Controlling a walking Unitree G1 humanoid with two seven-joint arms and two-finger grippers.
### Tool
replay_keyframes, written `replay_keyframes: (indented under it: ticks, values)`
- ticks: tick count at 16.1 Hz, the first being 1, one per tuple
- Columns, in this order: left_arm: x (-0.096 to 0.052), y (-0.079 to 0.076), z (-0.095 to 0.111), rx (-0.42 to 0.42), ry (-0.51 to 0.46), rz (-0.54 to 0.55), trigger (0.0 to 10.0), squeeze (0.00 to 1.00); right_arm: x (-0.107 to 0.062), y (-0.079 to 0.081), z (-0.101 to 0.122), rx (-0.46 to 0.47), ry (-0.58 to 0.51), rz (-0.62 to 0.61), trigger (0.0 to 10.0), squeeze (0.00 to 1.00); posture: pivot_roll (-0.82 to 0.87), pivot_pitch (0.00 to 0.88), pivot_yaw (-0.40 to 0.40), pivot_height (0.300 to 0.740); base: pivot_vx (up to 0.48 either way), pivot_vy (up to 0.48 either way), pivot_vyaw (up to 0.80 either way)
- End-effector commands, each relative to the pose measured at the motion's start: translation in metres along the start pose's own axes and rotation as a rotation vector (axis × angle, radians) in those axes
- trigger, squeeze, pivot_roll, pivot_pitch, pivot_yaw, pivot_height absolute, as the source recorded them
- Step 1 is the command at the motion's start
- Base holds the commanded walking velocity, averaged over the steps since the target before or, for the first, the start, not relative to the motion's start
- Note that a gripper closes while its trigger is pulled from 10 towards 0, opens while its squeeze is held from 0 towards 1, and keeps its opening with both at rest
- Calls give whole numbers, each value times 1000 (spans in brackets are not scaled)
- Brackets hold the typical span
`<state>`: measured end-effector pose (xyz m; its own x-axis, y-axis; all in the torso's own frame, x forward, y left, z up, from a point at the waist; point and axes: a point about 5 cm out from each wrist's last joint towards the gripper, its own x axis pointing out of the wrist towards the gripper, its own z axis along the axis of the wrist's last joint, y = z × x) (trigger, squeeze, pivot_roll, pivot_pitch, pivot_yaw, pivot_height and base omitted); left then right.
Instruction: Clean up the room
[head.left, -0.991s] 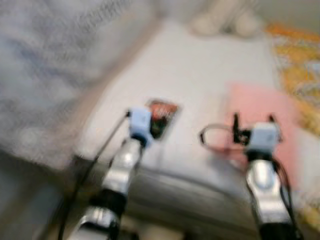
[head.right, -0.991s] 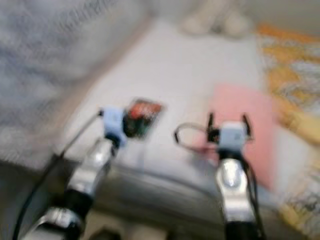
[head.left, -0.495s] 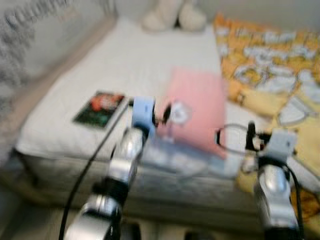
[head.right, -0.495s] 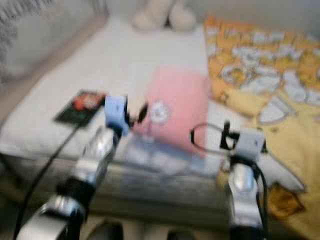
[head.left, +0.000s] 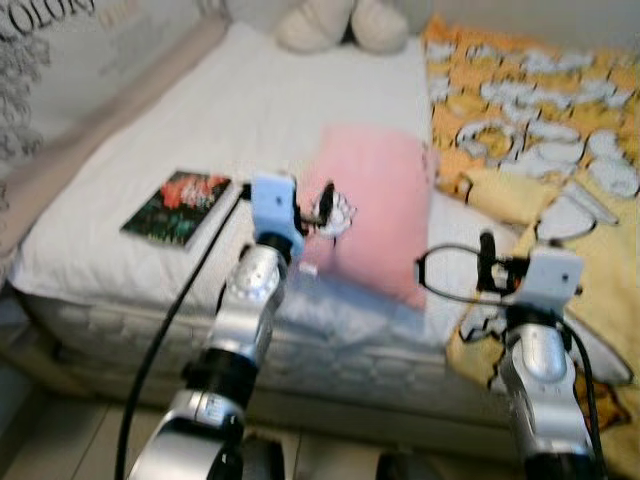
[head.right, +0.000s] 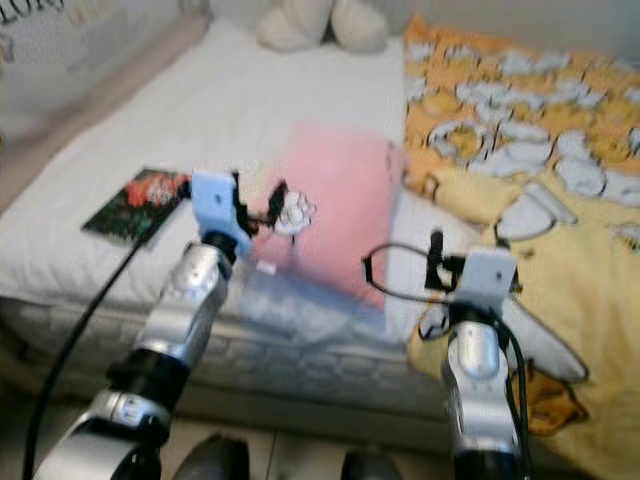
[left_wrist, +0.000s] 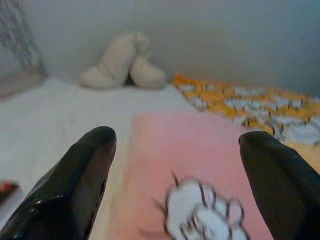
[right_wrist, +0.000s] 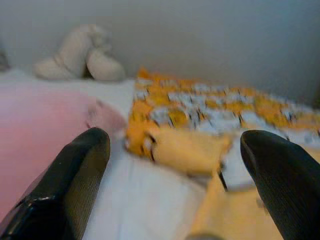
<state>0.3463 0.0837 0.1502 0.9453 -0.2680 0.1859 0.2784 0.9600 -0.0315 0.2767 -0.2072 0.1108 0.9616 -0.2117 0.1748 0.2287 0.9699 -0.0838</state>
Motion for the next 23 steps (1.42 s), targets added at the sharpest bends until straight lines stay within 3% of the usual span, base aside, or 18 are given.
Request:
replay_keyframes:
  ticks: [1, 5, 9, 14, 15, 17, 20, 21, 23]
  values:
    - [3, -1, 8, 17, -33, -8, 10000, 0, 2, 1, 6, -9, -20, 12, 10000, 0, 20, 0, -3, 706, 480, 0, 0]
    - [4, 2, 4, -16, -2, 19, 10000, 0, 4, -2, 0, 21, 19, 6, 10000, 0, 14, 0, -12, 735, 480, 0, 0]
    - [6, -2, -11, 16, 112, 6, 10000, 0, -2, 4, -15, 50, 120, 59, 10000, 0, 9, 0, -13, 740, 240, 0, 0]
    - [8, 5, -9, -14, 98, 30, 10000, 0, -3, 9, -19, 65, 144, 96, 10000, 0, 13, 0, -13, 740, 384, 0, 0]
    - [10, 2, -7, 20, 106, 0, 10000, 0, 0, 4, -20, 127, 166, 57, 10000, 0, 15, 0, -13, 740, 0, 0, 0]
    - [19, -2, -10, -4, 234, -157, 10000, 0, 1, -14, -31, 261, 278, -27, 10000, 0, 24, 0, -19, 740, 0, 0, 0]
    - [19, 4, -15, -88, 399, -266, 10000, 0, -4, -25, -48, 349, 424, -8, 10000, 0, 16, 0, -13, 740, 0, 0, 0]
    - [19, 10, -19, -101, 464, -259, 10000, 0, -3, -23, -55, 401, 486, 37, 10000, 0, 16, 0, -11, 740, 0, 0, 0]
    - [20, 21, -24, -101, 510, -190, 10000, 0, 1, -16, -59, 416, 518, 119, 10000, 0, 13, 0, -6, 740, 0, 0, 0]
